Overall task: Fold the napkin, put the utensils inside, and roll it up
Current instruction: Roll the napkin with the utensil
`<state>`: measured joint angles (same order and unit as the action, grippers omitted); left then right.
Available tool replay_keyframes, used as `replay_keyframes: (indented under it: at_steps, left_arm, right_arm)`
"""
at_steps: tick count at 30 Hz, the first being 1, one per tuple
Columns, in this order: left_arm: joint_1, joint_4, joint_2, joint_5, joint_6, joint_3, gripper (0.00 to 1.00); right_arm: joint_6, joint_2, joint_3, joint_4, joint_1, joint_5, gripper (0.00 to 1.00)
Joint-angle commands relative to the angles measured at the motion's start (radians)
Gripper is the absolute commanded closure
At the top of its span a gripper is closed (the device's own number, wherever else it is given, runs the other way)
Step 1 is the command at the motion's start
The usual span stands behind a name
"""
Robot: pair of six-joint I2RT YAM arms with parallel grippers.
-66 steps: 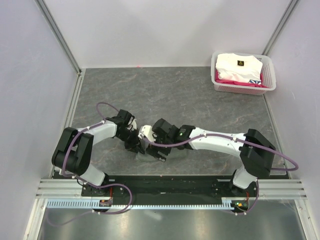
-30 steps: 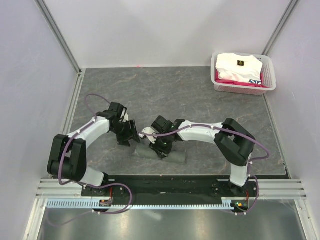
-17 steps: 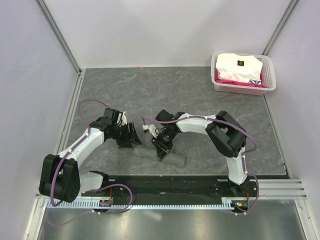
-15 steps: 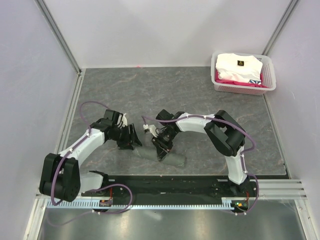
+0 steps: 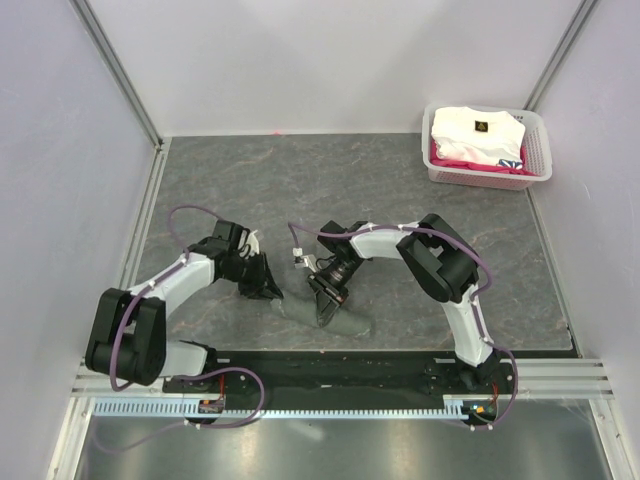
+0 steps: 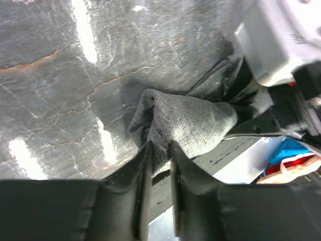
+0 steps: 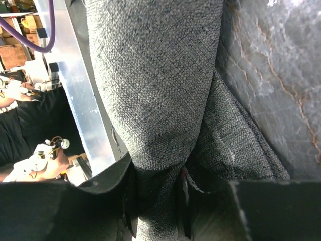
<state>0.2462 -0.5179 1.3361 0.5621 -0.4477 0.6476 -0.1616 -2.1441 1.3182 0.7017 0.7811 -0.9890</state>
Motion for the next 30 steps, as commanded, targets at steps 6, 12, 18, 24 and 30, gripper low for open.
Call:
replay_keyframes:
  at_steps: [6, 12, 18, 24, 30]
  left_arm:
    - [0.004, 0.036, 0.058, 0.022, 0.018, 0.0, 0.98]
    - [0.004, 0.015, 0.097, 0.005, 0.018, 0.009, 0.98]
    - [0.004, -0.008, 0.138, -0.001, 0.032, 0.035, 0.98]
    - [0.002, -0.036, 0.187, -0.005, 0.037, 0.07, 0.98]
    - [0.002, -0.056, 0.218, -0.018, 0.037, 0.092, 0.98]
  right_arm:
    - [0.023, 0.075, 0.001, -0.05, -0.005, 0.265, 0.31]
    - [0.128, 0.237, -0.04, -0.206, -0.002, 0.421, 0.19]
    - [0.116, 0.469, -0.142, -0.349, 0.042, 0.7, 0.12]
    - [0.013, 0.57, -0.211, -0.323, 0.189, 0.901, 0.08]
    - [-0.033, 0.52, -0.221, -0.289, 0.273, 0.952, 0.07]
